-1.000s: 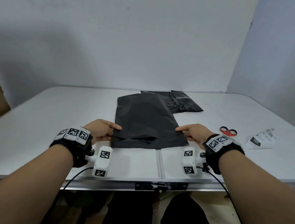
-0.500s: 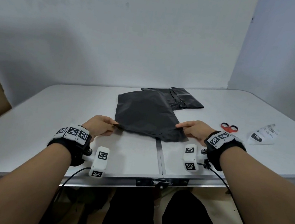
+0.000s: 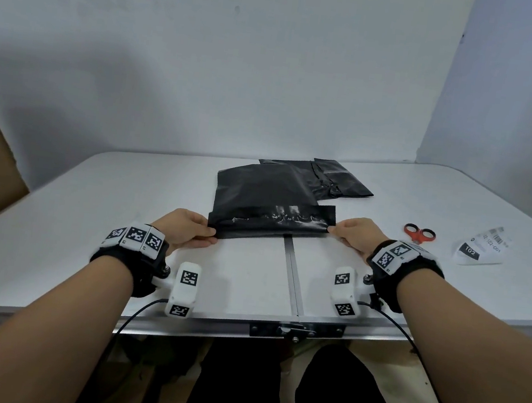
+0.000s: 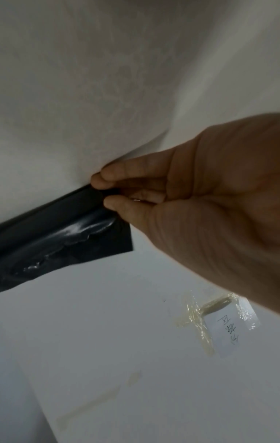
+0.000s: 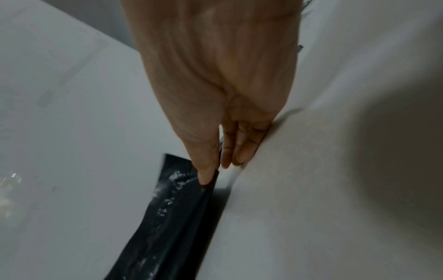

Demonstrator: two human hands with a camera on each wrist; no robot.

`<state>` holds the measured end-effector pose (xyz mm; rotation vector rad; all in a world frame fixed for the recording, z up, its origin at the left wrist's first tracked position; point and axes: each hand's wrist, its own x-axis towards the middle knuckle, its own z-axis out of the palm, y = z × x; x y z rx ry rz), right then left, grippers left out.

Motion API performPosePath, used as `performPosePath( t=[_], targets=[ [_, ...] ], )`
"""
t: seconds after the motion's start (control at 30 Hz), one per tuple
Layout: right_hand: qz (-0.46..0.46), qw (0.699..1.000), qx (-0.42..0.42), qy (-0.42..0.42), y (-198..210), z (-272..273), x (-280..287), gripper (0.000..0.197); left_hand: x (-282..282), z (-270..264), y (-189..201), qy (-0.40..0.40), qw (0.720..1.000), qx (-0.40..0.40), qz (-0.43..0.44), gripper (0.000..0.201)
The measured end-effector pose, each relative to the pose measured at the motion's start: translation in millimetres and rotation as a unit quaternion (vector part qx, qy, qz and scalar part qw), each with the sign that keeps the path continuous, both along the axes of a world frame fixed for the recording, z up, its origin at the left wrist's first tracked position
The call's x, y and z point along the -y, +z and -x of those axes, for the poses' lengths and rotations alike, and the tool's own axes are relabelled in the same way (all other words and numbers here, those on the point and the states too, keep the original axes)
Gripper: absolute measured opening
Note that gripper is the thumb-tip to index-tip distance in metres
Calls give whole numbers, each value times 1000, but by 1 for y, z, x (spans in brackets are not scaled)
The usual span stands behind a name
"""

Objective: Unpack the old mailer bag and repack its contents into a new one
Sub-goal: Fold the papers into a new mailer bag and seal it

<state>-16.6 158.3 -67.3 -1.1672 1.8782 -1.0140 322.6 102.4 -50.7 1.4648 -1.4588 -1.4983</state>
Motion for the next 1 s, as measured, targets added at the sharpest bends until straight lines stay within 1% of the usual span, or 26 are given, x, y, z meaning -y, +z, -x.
performPosePath(
  t=[0.03,0.1,0.17,0.27,0.33,0.4,0.5,0.57,0.63,0.77,0.87,0.93,1.0],
  targets=[
    [6,1000,-10,-13,1,-1,1,31,1,0,0,4,1000,1,-4,11],
    [30,999,12,-27,5,-2,3,22,0,2,2,8,1000,4,-7,12],
    [61,997,37,-19,10,-5,6,16,1,5,2,14,1000,-1,-4,13],
    [120,992,45,-9,14,-10,12,12,5,5,2,24,1000,7,10,18],
    [151,986,76,-9,16,-13,16,17,7,5,2,28,999,14,21,22],
    [155,984,89,-6,15,-14,20,22,5,5,4,20,999,-1,30,23],
    [131,991,40,-3,10,-13,25,21,0,5,8,1,998,-42,42,22],
    [108,994,-10,-6,8,-13,26,21,-2,6,9,1,998,-46,50,18],
    [81,995,-51,-4,6,-16,25,19,-3,7,9,3,998,-35,48,16],
    [35,995,-97,2,1,-20,20,20,-6,7,8,0,1000,-4,17,18],
    [20,990,-142,7,-1,-21,18,18,-6,8,8,4,1000,26,6,19],
    [5,988,-157,9,1,-21,17,19,-5,10,8,3,999,48,6,20],
    [-10,988,-154,12,3,-20,17,23,-3,11,8,6,998,68,12,22]
  ],
)
